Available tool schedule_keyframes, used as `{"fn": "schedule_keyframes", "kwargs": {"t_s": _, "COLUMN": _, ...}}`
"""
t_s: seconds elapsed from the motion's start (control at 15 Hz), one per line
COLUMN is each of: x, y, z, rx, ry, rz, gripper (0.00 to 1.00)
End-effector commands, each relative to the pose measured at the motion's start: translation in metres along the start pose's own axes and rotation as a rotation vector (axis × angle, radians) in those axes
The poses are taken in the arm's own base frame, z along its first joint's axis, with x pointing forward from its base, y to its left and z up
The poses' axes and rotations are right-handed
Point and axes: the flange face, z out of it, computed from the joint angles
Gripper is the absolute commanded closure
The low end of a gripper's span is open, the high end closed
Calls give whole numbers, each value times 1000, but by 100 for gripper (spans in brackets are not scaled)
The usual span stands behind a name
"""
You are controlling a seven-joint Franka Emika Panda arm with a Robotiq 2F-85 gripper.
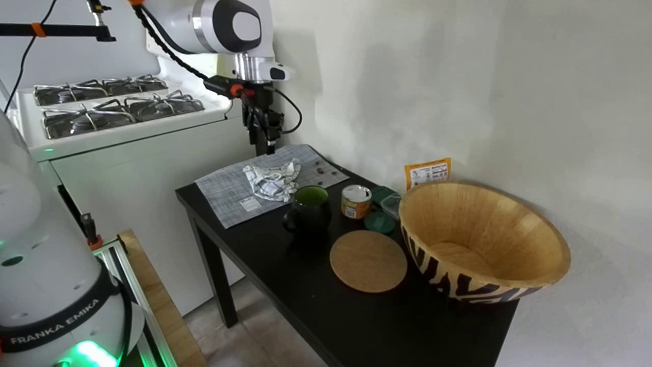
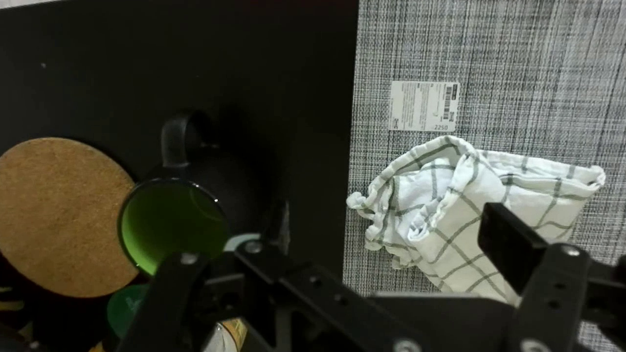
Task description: Put the white towel inside the wooden bowl
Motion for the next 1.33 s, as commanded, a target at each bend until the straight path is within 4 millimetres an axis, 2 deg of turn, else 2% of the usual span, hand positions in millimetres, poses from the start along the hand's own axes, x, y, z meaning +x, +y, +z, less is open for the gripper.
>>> {"fn": "schedule_keyframes", "kwargs": {"t_s": 0.0, "x": 25, "y": -12, "z": 24, "rx": 25, "ry": -32, "rz": 33, "gripper": 0}}
{"fn": "schedule_keyframes", "kwargs": {"t_s": 0.07, "x": 12, "y": -6, "z": 19, "rx": 11, "ry": -23, "rz": 21, "gripper": 0}}
{"fn": "schedule_keyframes", "kwargs": {"t_s": 0.33, "x": 25, "y": -9, "z": 24, "rx": 19, "ry": -33, "rz": 26, "gripper": 0}}
{"fn": "schedule_keyframes", "kwargs": {"t_s": 0.4, "x": 30, "y": -8, "z": 25, "rx": 59, "ry": 57, "rz": 116, "gripper": 0}}
{"fn": "schedule_keyframes", "kwargs": {"t_s": 0.53, "x": 34, "y": -10, "z": 29, "rx": 149, "ry": 132, "rz": 159, "gripper": 0}}
{"fn": "schedule_keyframes", "kwargs": {"t_s": 0.73, "x": 40, "y": -12, "z": 45, "rx": 266, "ry": 226, "rz": 251, "gripper": 0}}
{"fn": "schedule_keyframes", "kwargs": {"t_s": 0.93, "x": 36, "y": -27, "z": 64, "rx": 340, "ry": 209, "rz": 294, "gripper": 0}}
{"fn": "schedule_keyframes", "kwargs": {"t_s": 1.27, "x": 33, "y": -27, "z": 102, "rx": 279, "ry": 145, "rz": 350, "gripper": 0}}
